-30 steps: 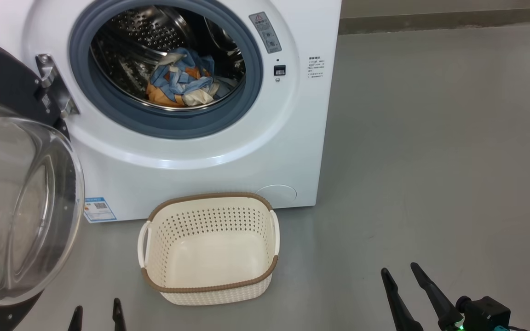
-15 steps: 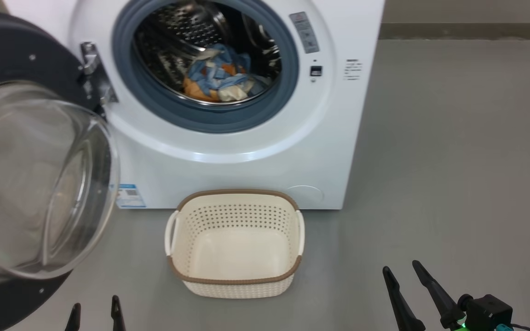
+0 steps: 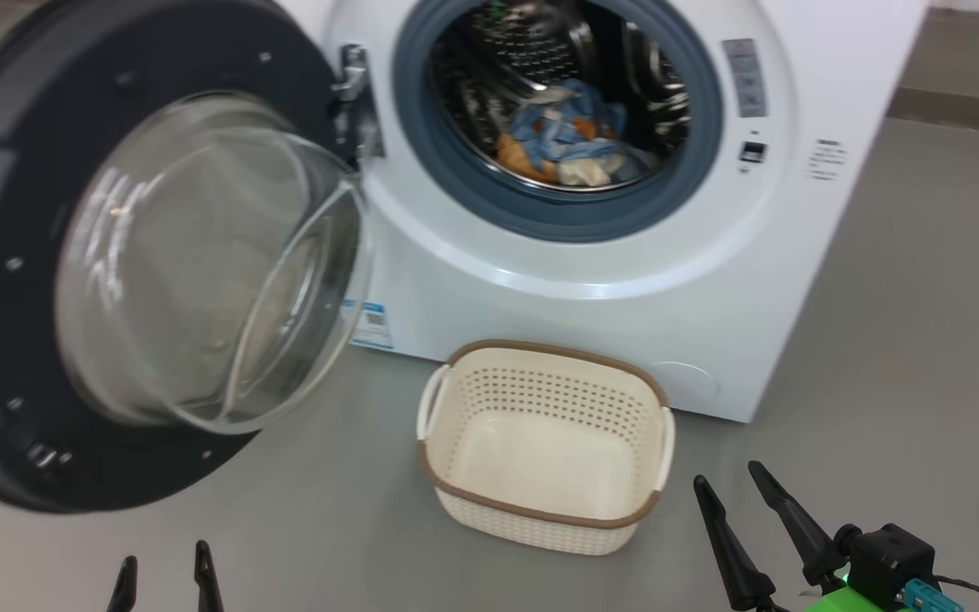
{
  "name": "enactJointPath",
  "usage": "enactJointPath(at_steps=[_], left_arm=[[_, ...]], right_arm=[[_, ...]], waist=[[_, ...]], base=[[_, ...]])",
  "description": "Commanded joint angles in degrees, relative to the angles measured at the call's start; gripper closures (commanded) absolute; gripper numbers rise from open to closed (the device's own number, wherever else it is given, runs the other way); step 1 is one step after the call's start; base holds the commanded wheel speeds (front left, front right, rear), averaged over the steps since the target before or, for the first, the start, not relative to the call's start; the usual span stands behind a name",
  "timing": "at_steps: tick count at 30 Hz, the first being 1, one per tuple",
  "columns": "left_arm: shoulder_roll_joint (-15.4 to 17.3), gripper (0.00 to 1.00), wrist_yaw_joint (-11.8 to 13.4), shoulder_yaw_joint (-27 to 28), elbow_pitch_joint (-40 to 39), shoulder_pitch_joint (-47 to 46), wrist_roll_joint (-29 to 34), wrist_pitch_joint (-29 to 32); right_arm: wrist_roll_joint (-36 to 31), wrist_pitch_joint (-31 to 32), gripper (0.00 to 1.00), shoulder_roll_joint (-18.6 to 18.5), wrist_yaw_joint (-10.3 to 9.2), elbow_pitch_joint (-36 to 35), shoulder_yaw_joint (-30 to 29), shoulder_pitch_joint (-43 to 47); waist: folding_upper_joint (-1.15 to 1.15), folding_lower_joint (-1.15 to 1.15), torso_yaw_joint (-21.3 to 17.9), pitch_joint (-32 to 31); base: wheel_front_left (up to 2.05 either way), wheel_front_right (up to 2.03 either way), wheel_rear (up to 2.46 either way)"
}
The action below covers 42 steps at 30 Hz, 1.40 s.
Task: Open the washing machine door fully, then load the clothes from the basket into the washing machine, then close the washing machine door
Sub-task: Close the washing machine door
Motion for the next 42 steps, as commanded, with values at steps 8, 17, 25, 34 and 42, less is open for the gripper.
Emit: enactJointPath(at_steps=[8, 17, 25, 34, 42], left_arm=[[0.2, 0.00, 0.3, 2.6, -1.7, -0.7, 0.4, -0.4], [0.2, 0.00, 1.1, 3.4, -2.9, -0.4, -0.1, -0.4], [0.2, 0.00, 2.1, 3.7, -3.6, -0.1, -1.2, -0.4], [0.2, 1.00, 2.8, 6.8, -3.6, 0.3, -10.5, -0.4], [0.2, 1.00, -1.7, 17.4, -1.9, -3.7, -30.2, -0.4]], right_arm=[[0.0, -0.4, 0.00, -0.6, 0.10, -1.3, 2.0, -2.8], [0.1, -0.4, 0.00, -0.9, 0.10, -0.7, 3.2, -4.0], [0.5, -0.4, 0.00, -1.5, 0.10, 0.1, 4.3, -5.4], [0.7, -0.4, 0.00, -1.7, 0.10, 0.8, 5.4, -6.4], [0.9, -0.4, 0.00, -1.1, 0.10, 0.9, 5.6, -5.6]], waist=[[0.00, 0.00, 9.8, -0.9], [0.00, 0.00, 10.3, -0.2], [0.00, 0.00, 10.8, 0.4], [0.00, 0.00, 11.2, 0.9], [0.00, 0.00, 11.3, 0.9]], base=[[0.00, 0.00, 0.00], [0.00, 0.00, 0.00], [0.00, 0.00, 0.00], [0.00, 0.00, 0.00], [0.00, 0.00, 0.00]])
